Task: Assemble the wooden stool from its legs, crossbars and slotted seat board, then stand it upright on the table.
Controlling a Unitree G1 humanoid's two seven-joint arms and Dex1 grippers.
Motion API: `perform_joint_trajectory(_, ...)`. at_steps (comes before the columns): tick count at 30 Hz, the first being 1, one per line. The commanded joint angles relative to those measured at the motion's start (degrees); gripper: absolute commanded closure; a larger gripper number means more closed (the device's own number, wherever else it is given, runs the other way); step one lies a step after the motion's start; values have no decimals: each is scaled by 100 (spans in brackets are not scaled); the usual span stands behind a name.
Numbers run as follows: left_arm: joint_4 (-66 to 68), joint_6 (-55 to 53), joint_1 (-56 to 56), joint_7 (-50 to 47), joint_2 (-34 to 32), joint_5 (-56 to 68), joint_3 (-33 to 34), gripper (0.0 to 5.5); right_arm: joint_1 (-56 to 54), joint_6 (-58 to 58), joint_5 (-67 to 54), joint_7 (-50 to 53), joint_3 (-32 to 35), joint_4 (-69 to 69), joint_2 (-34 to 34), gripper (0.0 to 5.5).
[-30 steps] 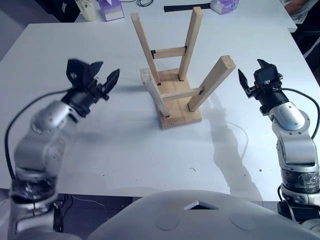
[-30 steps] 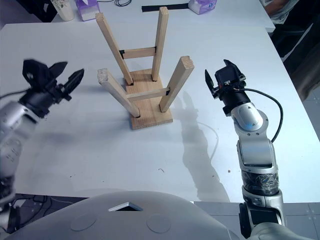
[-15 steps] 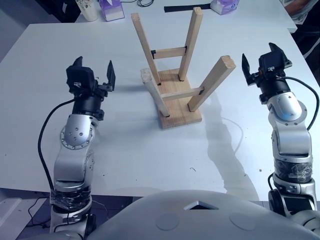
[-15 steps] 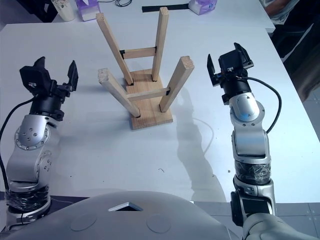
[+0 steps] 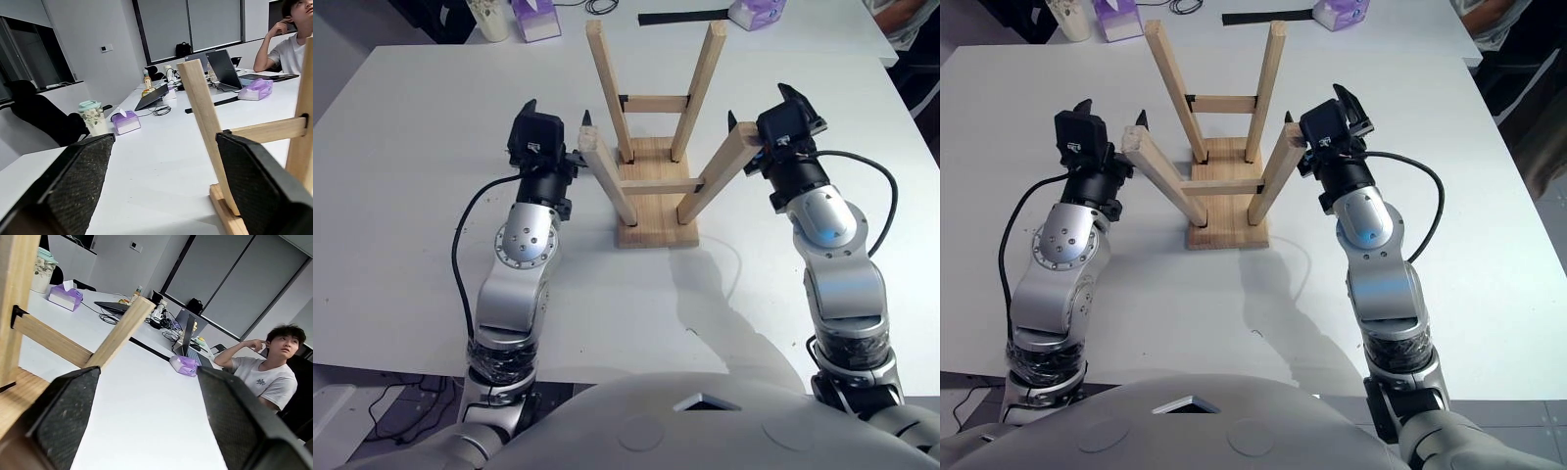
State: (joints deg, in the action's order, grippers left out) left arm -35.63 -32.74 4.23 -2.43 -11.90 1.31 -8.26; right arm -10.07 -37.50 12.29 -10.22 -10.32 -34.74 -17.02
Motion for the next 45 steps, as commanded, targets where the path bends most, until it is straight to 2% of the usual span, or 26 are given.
perform_joint_trajectory(1, 155, 119, -286, 1037, -239, 508, -326, 165, 121, 374, -297, -426, 29, 668, -151, 187)
perform_joint_trajectory(6, -8, 403, -199, 1723, -267, 824, -539, 165, 89, 939, -278, -412, 291, 1515, -320, 187)
perform_joint_trajectory(15, 388, 217, 359, 2120, 641, 1216, -1563, 165, -113, 1702, -227, -355, 560, 2852, -509, 187)
perform_joint_trajectory(20, 194, 128, 101, 2316, 271, 1211, -1619, 165, -64, 1865, -212, -430, 765, 2905, -739, 187)
perform_joint_trajectory(24, -418, 3, -357, 2595, -224, 1682, -1029, 165, 424, 1877, -250, -493, 1054, 2701, -996, 187)
perform_joint_trajectory(25, -559, -50, -478, 2679, -329, 1872, -845, 186, 561, 1874, -270, -518, 1112, 2616, -1031, 184)
perform_joint_trajectory(29, -1046, -309, -981, 3097, -750, 2976, -5, 241, 981, 1795, -357, -616, 1260, 2301, -1064, 244)
perform_joint_trajectory(31, -1079, -351, -1093, 3095, -911, 3202, 352, 247, 1154, 1750, -389, -703, 1288, 2181, -1092, 262)
perform_joint_trajectory(34, -1242, -347, -1470, 3295, -1192, 3747, 922, 247, 1551, 1553, -529, -1181, 1225, 1843, -1296, 262)
perform_joint_trajectory(37, -1285, -234, -2222, 4029, -1795, 4188, 1604, 247, 2146, 1457, -681, -1924, 1073, 1289, -1747, 262)
perform_joint_trajectory(39, -1149, -112, -2717, 4695, -2238, 4343, 2069, 247, 2494, 1344, -853, -2305, 1127, 899, -1974, 262)
perform_joint_trajectory(42, -389, 266, -3201, 5759, -2815, 4386, 3136, 247, 2850, 1114, -1189, -2808, 1205, 339, -2260, 262)
perform_joint_trajectory(43, 30, 424, -3070, 5882, -2934, 4317, 3420, 247, 2926, 1011, -1324, -2945, 1210, 158, -2319, 262)
perform_joint_trajectory(45, 955, 865, -2487, 5752, -3021, 3860, 3492, 247, 3039, 885, -1508, -3164, 1114, -95, -2406, 262)
